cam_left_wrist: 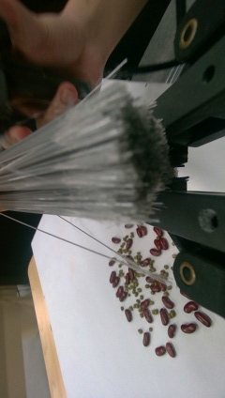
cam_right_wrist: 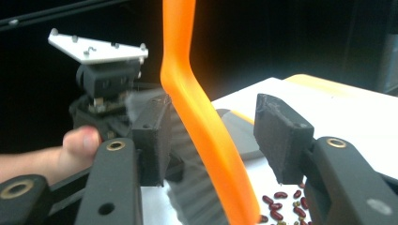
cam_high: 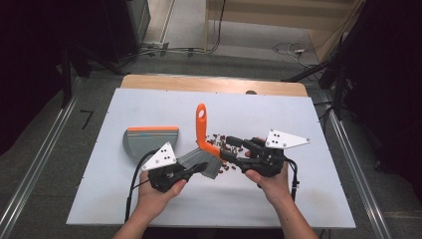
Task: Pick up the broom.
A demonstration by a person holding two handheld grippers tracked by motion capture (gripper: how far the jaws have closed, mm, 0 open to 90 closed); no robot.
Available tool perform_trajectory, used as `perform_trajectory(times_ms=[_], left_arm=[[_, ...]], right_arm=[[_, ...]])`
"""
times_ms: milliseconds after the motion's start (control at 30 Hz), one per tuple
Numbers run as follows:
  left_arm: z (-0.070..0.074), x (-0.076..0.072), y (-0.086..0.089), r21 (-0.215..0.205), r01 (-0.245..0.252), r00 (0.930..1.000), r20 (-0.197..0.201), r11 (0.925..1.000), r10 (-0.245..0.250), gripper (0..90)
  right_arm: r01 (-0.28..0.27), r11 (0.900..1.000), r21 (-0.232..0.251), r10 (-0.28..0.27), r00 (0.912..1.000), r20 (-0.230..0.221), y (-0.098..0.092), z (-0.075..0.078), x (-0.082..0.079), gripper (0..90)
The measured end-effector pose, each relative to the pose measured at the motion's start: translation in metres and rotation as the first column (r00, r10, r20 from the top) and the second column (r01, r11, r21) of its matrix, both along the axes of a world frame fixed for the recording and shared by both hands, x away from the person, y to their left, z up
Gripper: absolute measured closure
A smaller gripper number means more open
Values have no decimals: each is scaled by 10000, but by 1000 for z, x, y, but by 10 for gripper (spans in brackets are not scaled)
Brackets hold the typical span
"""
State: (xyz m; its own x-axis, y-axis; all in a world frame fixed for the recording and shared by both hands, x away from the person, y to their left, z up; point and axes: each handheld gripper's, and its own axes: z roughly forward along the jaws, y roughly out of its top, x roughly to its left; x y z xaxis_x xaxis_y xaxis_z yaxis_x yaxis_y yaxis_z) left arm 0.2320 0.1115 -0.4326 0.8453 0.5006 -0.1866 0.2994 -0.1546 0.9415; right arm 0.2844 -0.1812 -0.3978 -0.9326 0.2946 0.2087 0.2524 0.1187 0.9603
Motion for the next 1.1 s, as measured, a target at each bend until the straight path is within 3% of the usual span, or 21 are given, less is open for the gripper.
perform_trajectory(times_ms=[167, 233, 367, 500, 767, 933, 1000, 1033, 1067, 1100], left_arm=[[3, 0, 3, -18, 644, 9979, 58, 9979, -644, 859], [2, 0, 3, -85, 1122, 9937, 42, 9937, -1121, 859], [1, 0, 1, -152, 1529, 9882, 34, 9881, -1529, 859], [0, 0, 0, -142, 1692, 9856, -13, 9855, -1692, 859], [-2, 2, 2, -412, 2097, 9773, -206, 9769, -2107, 859], [-3, 3, 3, -441, 2251, 9734, -327, 9733, -2267, 859], [-3, 4, 4, -617, 2342, 9706, -429, 9702, -2370, 857], [-3, 5, 5, -683, 2283, 9718, -445, 9712, -2315, 840], [-3, 5, 6, -750, 2204, 9734, -470, 9725, -2242, 840], [-2, 7, 10, -752, 1940, 9786, -544, 9781, -1982, 779]], right_arm=[[-1143, 9934, -81, 1139, 9925, -441, 4, -8, 4, 484], [-1463, 9890, -209, 1450, 9880, -539, 7, -10, 5, 484], [-2158, 9764, -83, 2140, 9723, -940, 12, -19, 6, 518], [-2300, 9732, 37, 2293, 9685, -974, 12, -24, 6, 605], [-2575, 9662, 134, 2574, 9599, -1109, 11, -25, 5, 644], [-2729, 9618, -223, 2692, 9573, -1057, 11, -22, 2, 681], [-2706, 9623, -268, 2665, 9581, -1049, 12, -21, 1, 683], [-2497, 9677, -344, 2448, 9636, -1072, 13, -18, -1, 685], [-2497, 9677, -344, 2448, 9636, -1072, 13, -18, -1, 685], [-2182, 9751, -386, 2130, 9711, -1075, 15, -16, -4, 686]])
